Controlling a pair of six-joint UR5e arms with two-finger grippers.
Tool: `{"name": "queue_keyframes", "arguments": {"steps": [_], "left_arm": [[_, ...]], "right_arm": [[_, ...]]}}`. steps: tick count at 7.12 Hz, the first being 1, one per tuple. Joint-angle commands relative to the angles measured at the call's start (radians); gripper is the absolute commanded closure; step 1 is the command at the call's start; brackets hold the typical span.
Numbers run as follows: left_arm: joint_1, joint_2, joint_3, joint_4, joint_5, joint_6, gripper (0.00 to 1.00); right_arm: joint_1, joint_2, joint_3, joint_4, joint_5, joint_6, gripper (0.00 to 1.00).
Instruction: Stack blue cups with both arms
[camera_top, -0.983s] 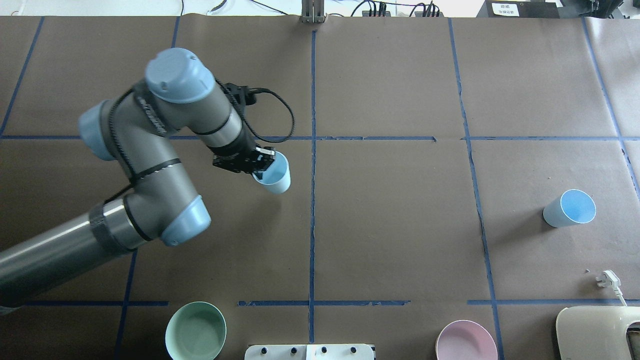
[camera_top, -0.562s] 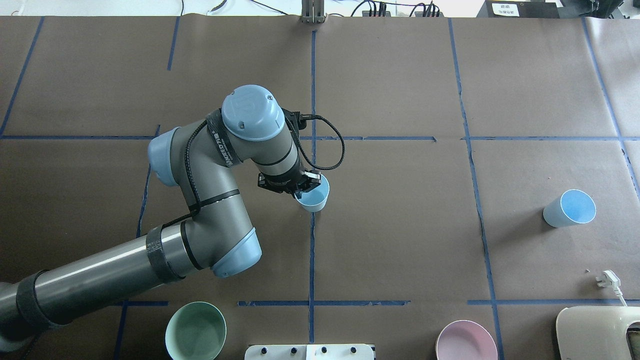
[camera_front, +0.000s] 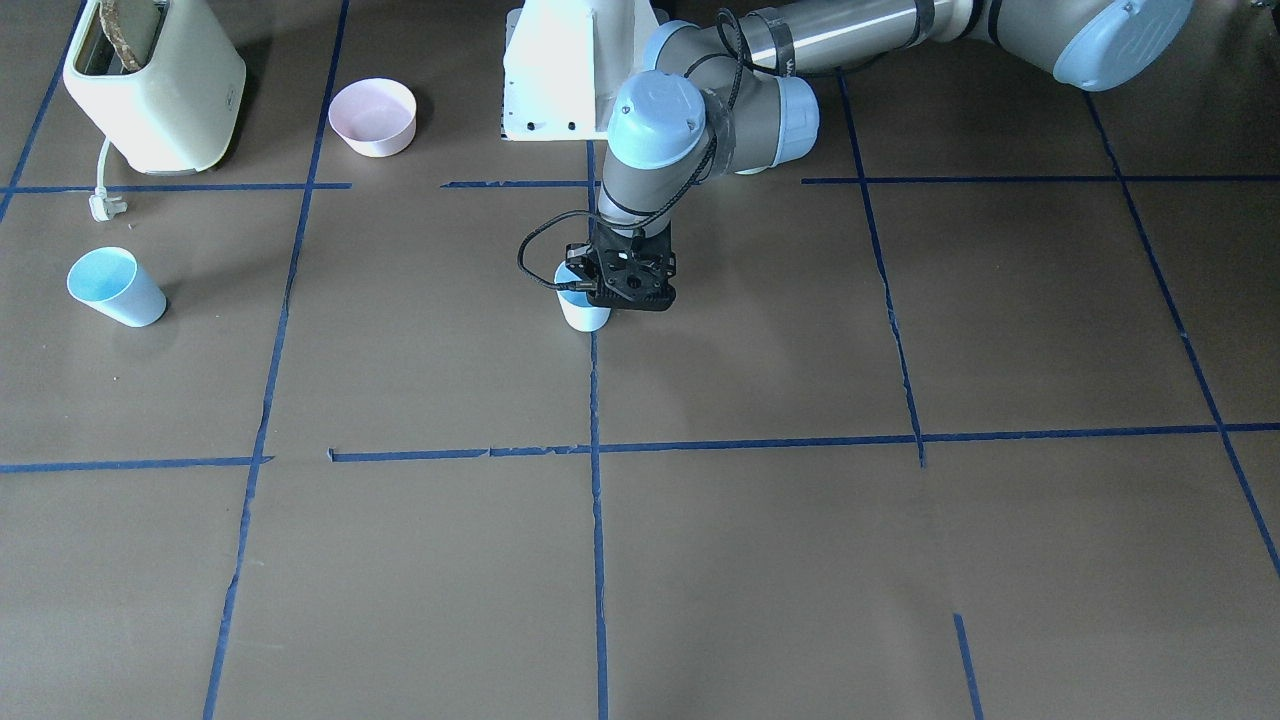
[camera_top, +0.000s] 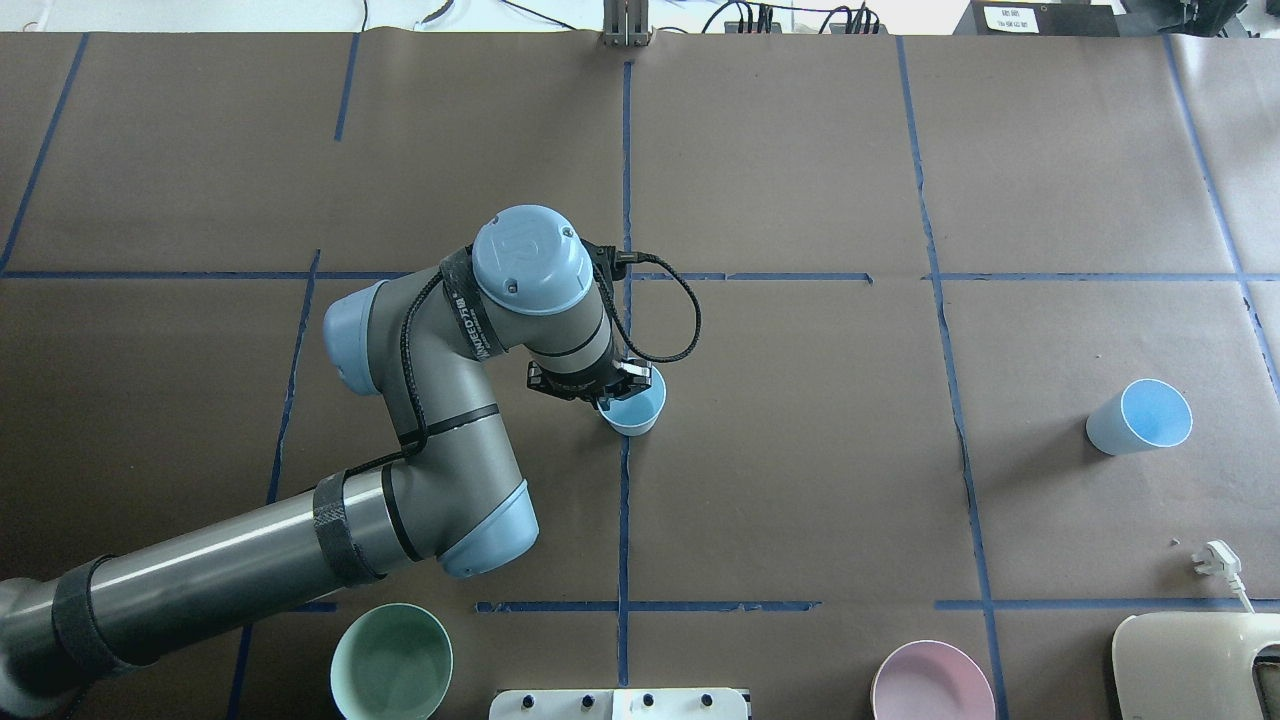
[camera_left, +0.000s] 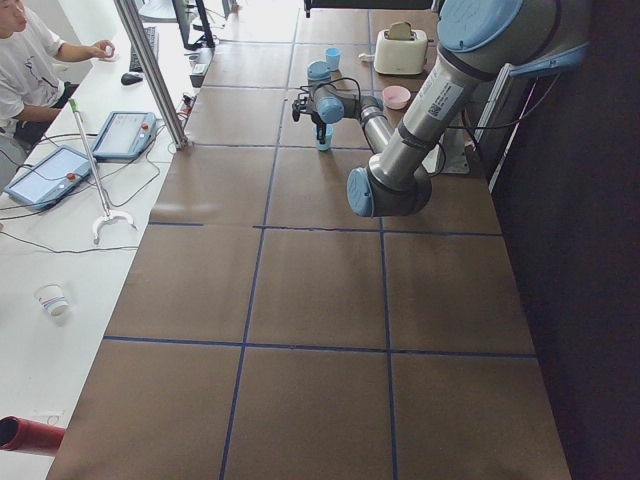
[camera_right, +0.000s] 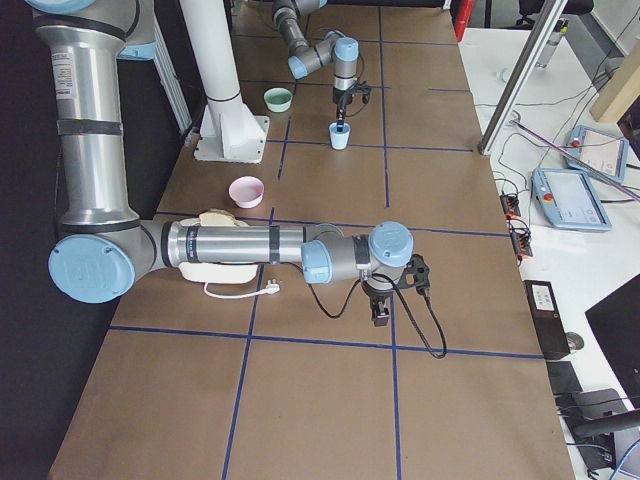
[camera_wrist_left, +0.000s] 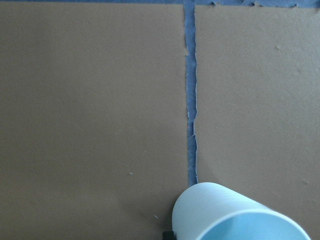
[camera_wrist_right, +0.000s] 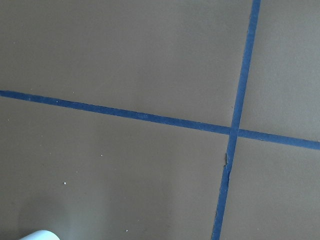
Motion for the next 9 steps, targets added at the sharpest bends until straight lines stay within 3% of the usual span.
{"name": "queue_keyframes", "arguments": {"steps": [1,3,4,5,6,7,8,9], "left_arm": [[-0.001,0.004,-0.01,0.005,0.022,0.001,0.94],[-0.001,0.007,-0.012,0.005,0.025,0.001,0.91],[-0.001,0.009,-0.013,0.005,0.025,0.001,0.86],[-0.001,0.009,-0.013,0.005,0.025,0.001,0.68],[-0.002,0.009,-0.015,0.005,0.025,0.004,0.16],[-0.017,0.013,-0.047,0.008,0.024,0.004,0.01],[-0.051,0.053,-0.109,0.009,0.018,0.004,0.01],[-0.076,0.096,-0.174,0.011,0.013,0.005,0.01]], "right_arm": [[-0.004,0.001,-0.002,0.0,-0.001,0.0,0.0],[-0.007,0.0,-0.005,-0.001,-0.001,0.0,0.0],[-0.009,0.001,-0.006,-0.001,-0.001,0.0,0.0],[-0.015,0.001,-0.006,0.0,-0.001,0.0,0.0],[-0.028,0.003,-0.005,0.0,-0.001,0.002,0.0],[-0.051,0.004,0.009,0.0,0.007,0.003,0.0],[-0.068,-0.003,0.035,0.0,0.008,0.026,0.0],[-0.119,-0.056,0.122,0.002,0.007,0.119,0.0]]}}
